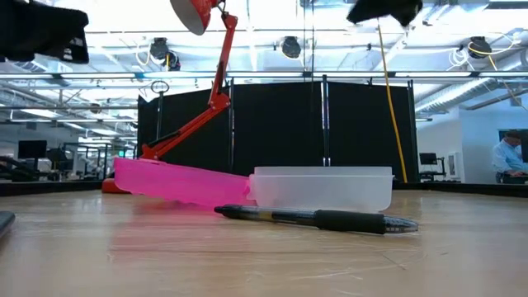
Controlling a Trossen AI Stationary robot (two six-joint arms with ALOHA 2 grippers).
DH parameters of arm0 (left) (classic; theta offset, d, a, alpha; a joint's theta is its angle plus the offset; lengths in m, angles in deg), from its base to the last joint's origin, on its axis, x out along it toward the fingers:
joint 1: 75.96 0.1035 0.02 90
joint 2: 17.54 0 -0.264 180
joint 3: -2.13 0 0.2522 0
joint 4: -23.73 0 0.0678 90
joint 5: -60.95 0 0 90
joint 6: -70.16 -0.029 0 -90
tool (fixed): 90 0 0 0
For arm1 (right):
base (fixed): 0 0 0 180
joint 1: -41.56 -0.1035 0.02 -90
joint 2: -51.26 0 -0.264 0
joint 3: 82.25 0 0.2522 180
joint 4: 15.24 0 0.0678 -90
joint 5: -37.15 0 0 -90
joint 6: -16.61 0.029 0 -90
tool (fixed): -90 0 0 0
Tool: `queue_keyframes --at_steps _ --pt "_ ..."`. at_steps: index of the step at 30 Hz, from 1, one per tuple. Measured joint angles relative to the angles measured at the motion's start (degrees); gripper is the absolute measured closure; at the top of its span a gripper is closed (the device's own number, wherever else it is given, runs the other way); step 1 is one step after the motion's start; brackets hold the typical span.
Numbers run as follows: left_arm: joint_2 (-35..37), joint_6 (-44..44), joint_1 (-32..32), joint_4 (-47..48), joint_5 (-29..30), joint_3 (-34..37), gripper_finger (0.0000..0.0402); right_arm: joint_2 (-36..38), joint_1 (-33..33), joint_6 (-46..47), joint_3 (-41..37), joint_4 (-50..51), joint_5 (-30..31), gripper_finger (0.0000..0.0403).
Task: Pick & place school supplies into a supply box
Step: Put the right black pen into the pink supply box
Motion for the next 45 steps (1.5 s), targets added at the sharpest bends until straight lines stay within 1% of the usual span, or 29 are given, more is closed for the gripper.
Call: queue_keyframes --at_steps 2,5,7,11,13,15,17,18,22,24,29,37,45 --pt "0.00 -1.51 0.02 -1.64 0.02 0.00 0.0388 -6.48 -1.18 2.84 7.40 4.75 -0.37 0.0402" --pt "0.00 -1.87 0.02 -1.94 -0.02 0.00 0.0390 -15.39 -2.35 5.13 17.05 7.57 -5.23 0.0382" --pt "0.00 -1.87 0.02 -1.99 -0.02 0.00 0.0395 -20.46 -2.83 7.05 23.38 7.46 -9.06 0.0352" --pt "0.00 -4.26 0.27 -3.28 0.08 0.00 0.0397 -28.12 -3.07 15.88 34.91 10.81 -16.91 0.0276" --pt "0.00 -6.16 0.71 -5.19 0.23 0.00 0.0389 -31.24 -2.62 21.82 38.39 14.54 -20.35 0.0241" --pt "0.00 -7.88 1.38 -6.18 0.31 0.00 0.0379 -33.62 -1.72 26.52 39.49 17.25 -25.53 0.0216" --pt "0.00 -8.52 2.07 -6.78 0.31 0.00 0.0371 -35.33 -0.65 30.41 39.49 19.24 -29.50 0.0203" --pt "0.00 -8.43 2.36 -6.83 0.31 0.00 0.0369 -36.11 -0.15 32.00 39.49 20.45 -30.43 0.0200" --pt "-0.07 -6.22 3.08 -6.13 0.28 0.00 0.0365 -38.96 1.93 34.15 39.56 24.32 -33.09 0.0201" --pt "-0.06 -5.13 3.19 -5.63 0.28 0.00 0.0365 -40.49 2.58 33.60 39.56 25.47 -33.18 0.0207" --pt "-0.07 -1.93 3.23 -5.11 -0.11 -0.02 0.0365 -43.19 3.18 33.07 39.58 25.57 -35.87 0.0231" --pt "-0.07 2.15 3.20 -4.93 -0.18 -0.02 0.0364 -47.36 4.30 29.20 39.58 27.78 -35.77 0.0268" --pt "-0.07 4.82 3.17 -4.01 -0.28 -0.04 0.0364 -50.28 5.46 24.17 39.86 29.23 -34.39 0.0289"
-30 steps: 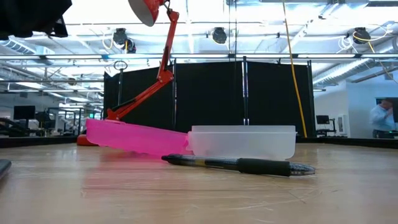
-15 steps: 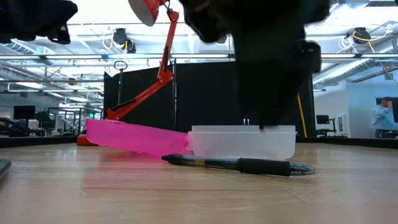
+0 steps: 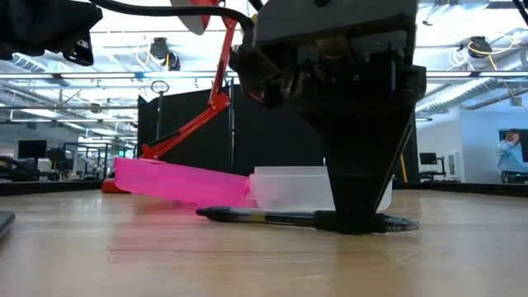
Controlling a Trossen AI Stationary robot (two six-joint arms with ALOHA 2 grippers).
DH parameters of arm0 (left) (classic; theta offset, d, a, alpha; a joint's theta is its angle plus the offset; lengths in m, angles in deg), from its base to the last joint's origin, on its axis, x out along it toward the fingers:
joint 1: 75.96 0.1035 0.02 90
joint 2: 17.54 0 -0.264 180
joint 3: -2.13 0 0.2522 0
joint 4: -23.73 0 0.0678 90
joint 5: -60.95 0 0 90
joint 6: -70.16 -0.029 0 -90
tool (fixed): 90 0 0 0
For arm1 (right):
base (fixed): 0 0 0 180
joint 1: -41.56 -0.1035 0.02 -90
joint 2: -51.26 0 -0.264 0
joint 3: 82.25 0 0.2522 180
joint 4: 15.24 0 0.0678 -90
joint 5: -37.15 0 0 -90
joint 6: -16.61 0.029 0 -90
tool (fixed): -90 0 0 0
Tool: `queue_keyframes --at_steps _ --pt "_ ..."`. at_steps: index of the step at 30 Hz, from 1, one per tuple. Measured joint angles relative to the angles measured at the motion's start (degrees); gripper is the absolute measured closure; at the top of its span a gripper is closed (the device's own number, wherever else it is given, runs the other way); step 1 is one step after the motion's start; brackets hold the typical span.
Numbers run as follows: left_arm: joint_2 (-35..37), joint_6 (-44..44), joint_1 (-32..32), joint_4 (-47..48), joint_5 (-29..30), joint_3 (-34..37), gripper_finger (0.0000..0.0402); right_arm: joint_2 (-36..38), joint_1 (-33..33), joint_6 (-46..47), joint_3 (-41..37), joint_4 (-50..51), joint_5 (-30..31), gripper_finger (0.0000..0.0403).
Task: Pick & place school supplies into a supply box
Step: Put the right black pen into the pink supply box
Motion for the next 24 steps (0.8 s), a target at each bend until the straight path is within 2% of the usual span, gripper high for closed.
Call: queue_keyframes --at_steps 6,11,17,24 --pt "0.00 0.22 0.00 0.02 0.00 0.00 0.0364 -0.21 0.04 -4.52 -3.79 -1.87 1.47 0.0314" --pt "0.00 2.00 0.00 0.36 0.02 0.00 0.0364 -0.11 0.25 -4.93 -7.89 -3.63 -1.65 0.0377" --pt "0.00 3.17 0.00 0.39 0.02 0.00 0.0364 1.09 -0.11 -6.47 -8.25 -3.53 -3.21 0.0379" --pt "0.00 3.17 0.00 1.39 0.02 0.00 0.0364 8.69 -2.10 -4.21 -8.91 -3.35 -1.63 0.0379"
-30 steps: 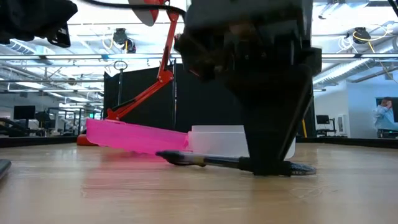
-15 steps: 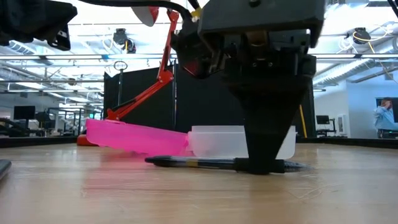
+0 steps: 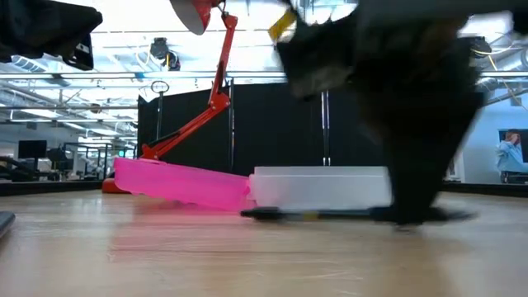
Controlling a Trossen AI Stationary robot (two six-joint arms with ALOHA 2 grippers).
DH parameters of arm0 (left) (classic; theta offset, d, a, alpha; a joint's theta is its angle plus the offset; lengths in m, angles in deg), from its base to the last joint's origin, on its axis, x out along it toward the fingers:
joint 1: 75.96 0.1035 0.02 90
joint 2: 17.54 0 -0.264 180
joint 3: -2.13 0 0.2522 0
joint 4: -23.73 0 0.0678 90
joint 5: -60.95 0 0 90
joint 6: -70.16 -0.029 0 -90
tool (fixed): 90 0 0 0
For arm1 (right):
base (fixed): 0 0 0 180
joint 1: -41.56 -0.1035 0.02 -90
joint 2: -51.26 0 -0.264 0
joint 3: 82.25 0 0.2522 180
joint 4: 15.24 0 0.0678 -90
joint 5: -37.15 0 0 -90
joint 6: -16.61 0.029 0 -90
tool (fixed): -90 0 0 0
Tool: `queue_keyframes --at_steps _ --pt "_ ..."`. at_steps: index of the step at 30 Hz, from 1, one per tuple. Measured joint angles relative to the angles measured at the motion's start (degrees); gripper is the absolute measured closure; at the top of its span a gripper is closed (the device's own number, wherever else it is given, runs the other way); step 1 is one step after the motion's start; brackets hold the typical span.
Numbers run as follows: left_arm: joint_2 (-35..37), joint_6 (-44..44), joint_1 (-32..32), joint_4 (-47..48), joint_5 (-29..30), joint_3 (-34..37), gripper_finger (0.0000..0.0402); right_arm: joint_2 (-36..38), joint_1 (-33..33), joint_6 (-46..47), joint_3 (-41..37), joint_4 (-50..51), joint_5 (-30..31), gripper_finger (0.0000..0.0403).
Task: Pick & place school supplies into a supply box
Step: Put the right black pen into the pink supply box
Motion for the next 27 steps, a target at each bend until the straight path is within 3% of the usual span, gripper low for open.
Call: queue_keyframes --at_steps 7,13,20,27 --pt "0.00 1.53 0.00 1.14 -0.27 0.00 0.0364 11.27 -1.78 3.63 0.37 -0.89 10.50 0.0379" --pt "0.00 1.38 0.00 -0.07 -1.81 0.00 0.0364 17.47 0.69 13.80 0.56 2.06 22.28 0.0379" --pt "0.00 -3.57 0.00 -3.24 -1.75 0.00 0.0364 18.62 7.79 24.18 -8.71 0.03 17.56 0.0379" --pt "0.01 -3.39 0.00 -1.23 -1.77 0.00 0.0364 18.41 14.48 31.51 -23.38 -23.29 9.28 0.0379"
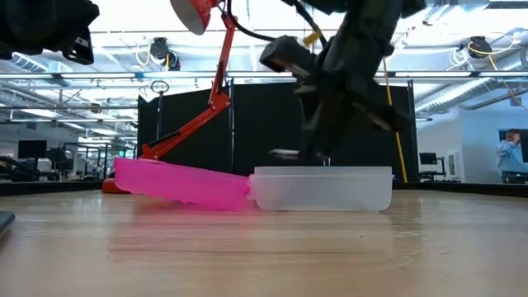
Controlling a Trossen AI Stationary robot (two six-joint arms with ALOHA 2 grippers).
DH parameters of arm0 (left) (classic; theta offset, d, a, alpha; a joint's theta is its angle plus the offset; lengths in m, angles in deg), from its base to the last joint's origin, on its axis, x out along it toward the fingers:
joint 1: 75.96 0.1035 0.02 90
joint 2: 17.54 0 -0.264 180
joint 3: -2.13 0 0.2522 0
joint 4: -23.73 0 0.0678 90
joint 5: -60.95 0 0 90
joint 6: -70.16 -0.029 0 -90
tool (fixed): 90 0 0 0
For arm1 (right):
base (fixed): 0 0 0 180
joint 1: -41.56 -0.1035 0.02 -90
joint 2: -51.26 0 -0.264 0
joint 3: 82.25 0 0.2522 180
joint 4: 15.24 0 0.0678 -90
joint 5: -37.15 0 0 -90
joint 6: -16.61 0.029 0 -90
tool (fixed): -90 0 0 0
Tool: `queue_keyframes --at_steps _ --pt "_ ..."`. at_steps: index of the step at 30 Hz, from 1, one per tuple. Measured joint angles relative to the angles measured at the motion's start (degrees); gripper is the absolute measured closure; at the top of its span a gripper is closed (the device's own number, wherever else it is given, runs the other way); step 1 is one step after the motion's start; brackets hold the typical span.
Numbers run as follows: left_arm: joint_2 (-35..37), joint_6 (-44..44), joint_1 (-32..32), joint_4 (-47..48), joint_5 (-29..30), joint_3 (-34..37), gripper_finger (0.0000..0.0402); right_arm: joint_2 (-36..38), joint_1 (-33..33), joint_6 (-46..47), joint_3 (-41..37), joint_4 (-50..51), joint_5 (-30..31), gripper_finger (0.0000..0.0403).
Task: Pick & place school supplies into a supply box
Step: Put the right black pen into the pink supply box, then put the black pen into the pink supply box
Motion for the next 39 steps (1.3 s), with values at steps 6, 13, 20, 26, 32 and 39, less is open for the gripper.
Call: queue_keyframes --at_steps 6,13,20,26,32,39 --pt "-0.01 -0.07 0.00 0.01 0.02 0.00 0.0364 0.01 3.15 -0.21 -4.85 -3.73 -1.54 0.0379" --pt "-0.01 0.79 0.00 -0.27 0.04 0.00 0.0364 0.08 3.79 0.46 -8.55 -9.20 -1.31 0.0370" --pt "-0.01 3.59 0.00 -0.30 0.00 0.00 0.0364 0.12 4.00 -5.83 -8.99 -10.67 -0.36 0.0314" --pt "-0.01 3.17 0.00 -0.30 0.00 0.00 0.0364 0.14 3.08 -9.59 -8.99 -10.68 -0.28 0.0283" --pt "-0.01 3.15 0.00 -0.30 -0.02 0.00 0.0364 2.16 2.22 -14.59 -9.01 -10.38 2.14 0.0275" --pt "-0.01 3.10 0.00 -0.22 -0.12 0.00 0.0364 7.91 1.20 -21.07 -9.01 -11.47 5.34 0.0277"
